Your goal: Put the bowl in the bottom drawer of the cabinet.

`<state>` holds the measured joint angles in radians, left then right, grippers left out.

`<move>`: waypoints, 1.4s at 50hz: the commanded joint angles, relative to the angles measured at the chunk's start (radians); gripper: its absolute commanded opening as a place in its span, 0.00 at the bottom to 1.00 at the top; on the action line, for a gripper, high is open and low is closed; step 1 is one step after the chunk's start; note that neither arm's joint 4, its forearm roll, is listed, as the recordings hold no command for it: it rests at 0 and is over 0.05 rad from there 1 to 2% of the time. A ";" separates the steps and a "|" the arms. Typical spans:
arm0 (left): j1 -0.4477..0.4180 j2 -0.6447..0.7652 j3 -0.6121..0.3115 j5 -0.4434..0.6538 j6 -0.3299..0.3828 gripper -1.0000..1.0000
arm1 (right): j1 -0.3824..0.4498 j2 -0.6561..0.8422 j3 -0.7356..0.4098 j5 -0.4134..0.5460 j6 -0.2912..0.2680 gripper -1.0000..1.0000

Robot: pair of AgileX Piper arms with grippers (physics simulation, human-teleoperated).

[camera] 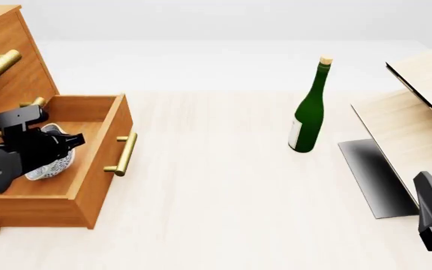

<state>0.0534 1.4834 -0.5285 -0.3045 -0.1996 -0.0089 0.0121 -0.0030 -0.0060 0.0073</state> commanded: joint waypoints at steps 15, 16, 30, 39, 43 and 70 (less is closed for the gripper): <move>-0.001 -0.031 0.008 -0.019 -0.021 1.00 | 0.000 0.000 0.000 0.000 0.000 1.00; -0.002 -0.032 0.007 -0.017 -0.021 1.00 | 0.000 0.000 0.000 0.000 0.000 1.00; 0.004 -0.043 0.008 -0.022 -0.019 1.00 | 0.000 0.000 0.000 0.000 0.000 1.00; -0.040 -0.101 0.014 -0.029 -0.055 1.00 | 0.000 0.000 0.000 0.000 0.000 1.00; -0.057 -0.121 0.009 -0.022 -0.066 1.00 | 0.000 0.000 0.000 0.000 0.000 1.00; -0.147 -0.224 -0.009 -0.022 -0.132 1.00 | 0.000 0.000 0.000 0.000 0.000 1.00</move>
<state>-0.0659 1.2998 -0.5296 -0.3330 -0.3257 -0.0088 0.0121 -0.0030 -0.0060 0.0073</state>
